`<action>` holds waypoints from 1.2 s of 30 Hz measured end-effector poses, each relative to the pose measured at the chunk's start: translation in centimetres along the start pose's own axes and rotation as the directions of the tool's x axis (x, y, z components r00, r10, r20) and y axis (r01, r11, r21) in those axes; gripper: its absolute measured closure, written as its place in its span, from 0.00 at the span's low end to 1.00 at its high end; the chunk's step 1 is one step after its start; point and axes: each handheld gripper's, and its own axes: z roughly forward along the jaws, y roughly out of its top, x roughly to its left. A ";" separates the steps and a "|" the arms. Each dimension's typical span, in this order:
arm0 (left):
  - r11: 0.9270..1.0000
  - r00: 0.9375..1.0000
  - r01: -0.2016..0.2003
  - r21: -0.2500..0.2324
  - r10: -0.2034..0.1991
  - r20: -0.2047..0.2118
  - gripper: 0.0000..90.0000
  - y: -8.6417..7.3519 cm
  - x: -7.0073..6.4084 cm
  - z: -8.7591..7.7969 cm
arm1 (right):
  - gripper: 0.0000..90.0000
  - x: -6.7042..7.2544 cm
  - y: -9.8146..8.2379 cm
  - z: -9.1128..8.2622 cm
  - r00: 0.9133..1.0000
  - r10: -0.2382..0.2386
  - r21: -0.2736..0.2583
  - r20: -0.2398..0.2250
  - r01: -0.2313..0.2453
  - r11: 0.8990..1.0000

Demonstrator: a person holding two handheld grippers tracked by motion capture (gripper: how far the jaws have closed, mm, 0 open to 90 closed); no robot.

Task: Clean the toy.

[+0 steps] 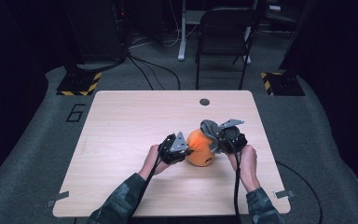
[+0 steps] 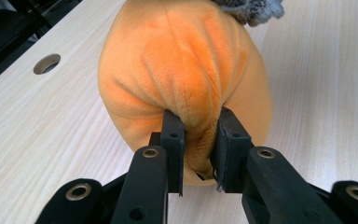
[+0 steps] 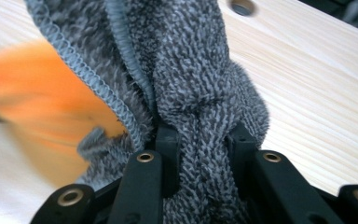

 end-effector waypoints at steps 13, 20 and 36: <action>0.983 0.983 0.183 -0.007 -0.182 0.018 0.83 -1.0 2.2 0.0 | 0.78 -4.3 -2.7 -0.2 0.992 0.126 -0.022 0.028 -0.126 0.992; 0.918 0.917 0.397 -0.017 -0.396 0.041 0.79 -2.9 5.0 0.3 | 0.77 -5.6 -5.3 2.3 0.986 0.158 0.048 0.054 -0.160 0.986; 0.851 0.848 0.524 -0.024 -0.524 -0.074 0.49 -4.8 7.5 0.5 | 0.41 -5.9 -7.1 5.0 0.985 0.158 0.105 0.068 -0.165 0.981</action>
